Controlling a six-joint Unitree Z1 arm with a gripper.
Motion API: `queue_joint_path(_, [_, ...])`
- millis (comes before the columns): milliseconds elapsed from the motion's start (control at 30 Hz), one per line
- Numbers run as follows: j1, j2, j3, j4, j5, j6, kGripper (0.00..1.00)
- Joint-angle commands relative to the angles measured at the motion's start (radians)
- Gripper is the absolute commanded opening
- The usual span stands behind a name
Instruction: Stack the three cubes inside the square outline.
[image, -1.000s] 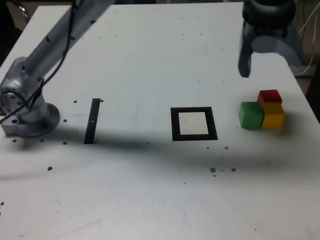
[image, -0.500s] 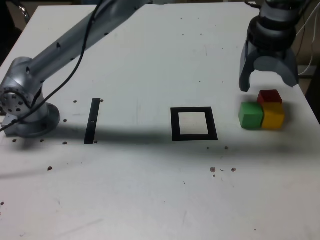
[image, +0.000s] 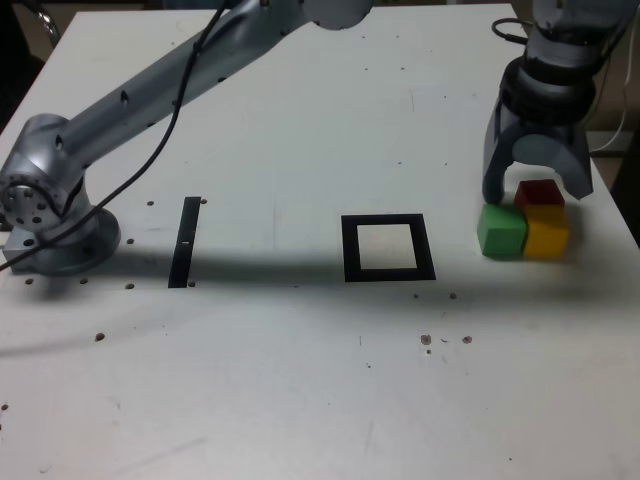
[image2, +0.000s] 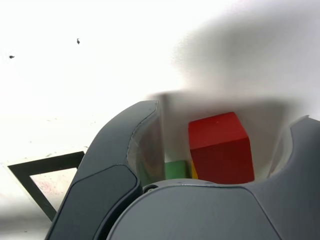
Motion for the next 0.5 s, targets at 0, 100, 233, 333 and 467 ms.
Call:
queue_joint_path(0, [-0.001,0.012,-0.010,0.008,-0.001,-0.002,0.82])
queue_joint_path(100, [-0.001,0.020,-0.016,0.007,-0.004,-0.002,0.81])
queue_joint_path(233, [-0.004,0.029,-0.023,0.003,-0.013,-0.002,0.75])
queue_joint_path(333, [-0.006,0.034,-0.024,0.002,-0.021,-0.004,0.71])
queue_joint_path(467, [-0.008,0.039,-0.024,0.000,-0.029,-0.008,0.67])
